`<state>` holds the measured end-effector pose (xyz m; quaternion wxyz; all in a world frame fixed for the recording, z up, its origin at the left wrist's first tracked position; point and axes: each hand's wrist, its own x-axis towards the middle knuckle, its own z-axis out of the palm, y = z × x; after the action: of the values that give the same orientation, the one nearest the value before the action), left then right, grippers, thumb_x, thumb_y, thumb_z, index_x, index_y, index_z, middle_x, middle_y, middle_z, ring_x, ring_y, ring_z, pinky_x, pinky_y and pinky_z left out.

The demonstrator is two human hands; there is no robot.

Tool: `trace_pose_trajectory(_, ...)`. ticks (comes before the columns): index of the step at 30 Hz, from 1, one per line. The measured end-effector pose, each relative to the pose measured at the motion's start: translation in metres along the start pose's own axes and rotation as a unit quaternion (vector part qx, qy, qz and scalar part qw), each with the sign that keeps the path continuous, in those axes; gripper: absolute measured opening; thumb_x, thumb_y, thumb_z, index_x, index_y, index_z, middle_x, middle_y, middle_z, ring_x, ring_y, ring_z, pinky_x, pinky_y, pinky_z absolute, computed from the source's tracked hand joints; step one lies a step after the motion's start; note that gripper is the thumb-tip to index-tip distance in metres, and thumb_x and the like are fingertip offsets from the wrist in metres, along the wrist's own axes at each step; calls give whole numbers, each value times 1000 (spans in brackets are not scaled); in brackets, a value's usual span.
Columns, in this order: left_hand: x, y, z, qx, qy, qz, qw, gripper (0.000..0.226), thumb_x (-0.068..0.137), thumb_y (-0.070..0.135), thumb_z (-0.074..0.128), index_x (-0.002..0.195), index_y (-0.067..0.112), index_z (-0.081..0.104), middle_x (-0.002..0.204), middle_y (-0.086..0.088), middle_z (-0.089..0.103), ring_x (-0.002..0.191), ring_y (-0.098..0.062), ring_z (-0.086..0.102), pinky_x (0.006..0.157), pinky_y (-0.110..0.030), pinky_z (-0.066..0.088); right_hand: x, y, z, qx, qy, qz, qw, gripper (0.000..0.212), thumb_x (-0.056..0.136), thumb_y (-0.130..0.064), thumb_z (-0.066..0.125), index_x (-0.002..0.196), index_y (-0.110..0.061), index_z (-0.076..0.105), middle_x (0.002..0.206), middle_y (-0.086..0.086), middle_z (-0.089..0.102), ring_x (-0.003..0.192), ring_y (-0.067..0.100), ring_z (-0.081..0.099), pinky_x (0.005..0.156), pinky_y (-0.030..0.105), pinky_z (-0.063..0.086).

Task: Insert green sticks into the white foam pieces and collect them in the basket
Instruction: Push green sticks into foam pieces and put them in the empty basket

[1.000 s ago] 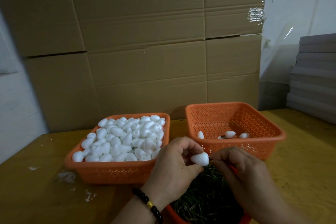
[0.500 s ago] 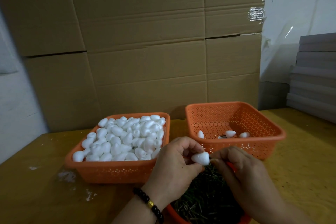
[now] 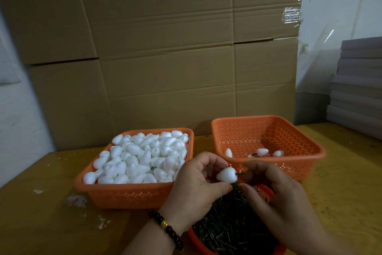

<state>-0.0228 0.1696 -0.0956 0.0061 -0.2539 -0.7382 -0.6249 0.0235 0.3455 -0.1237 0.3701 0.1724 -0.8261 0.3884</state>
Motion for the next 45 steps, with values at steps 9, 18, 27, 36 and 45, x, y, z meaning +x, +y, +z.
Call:
trace_pose_trajectory(9,0,0,2,-116,-13,-54,992,25,81,0,71,102,13,67,101,-6,70,88,-15,66,75,-29,55,-1,2,2,19,14,1,1000,51,74,-6,79,111,-34,57,95,-16,63,86,6,67,75,28,55)
trace_pose_trajectory(18,2,6,6,-224,-15,-120,967,22,98,14,49,117,15,59,94,-11,72,73,-15,63,64,-28,54,-1,4,5,5,29,-39,999,40,75,-8,78,100,-31,58,91,-17,62,85,5,64,72,27,53)
trace_pose_trajectory(27,-3,10,12,-273,-49,-161,947,25,95,13,53,117,2,55,98,-14,70,88,-21,67,76,-35,55,0,1,3,-34,11,-73,997,30,80,-40,66,104,-22,64,103,-16,58,94,-2,58,79,10,45)
trace_pose_trajectory(36,-7,12,17,-238,-65,-172,954,26,87,5,65,110,5,55,93,-9,68,84,-15,66,74,-31,55,1,6,5,-17,40,-42,998,19,82,-30,68,98,-23,62,96,-17,60,90,1,61,74,17,47)
trace_pose_trajectory(45,0,10,-8,145,61,-14,987,11,86,28,68,91,33,60,85,16,66,72,1,61,60,-12,49,24,58,-35,-155,108,89,978,27,86,-34,58,106,-16,59,97,-2,58,83,12,55,63,24,43)
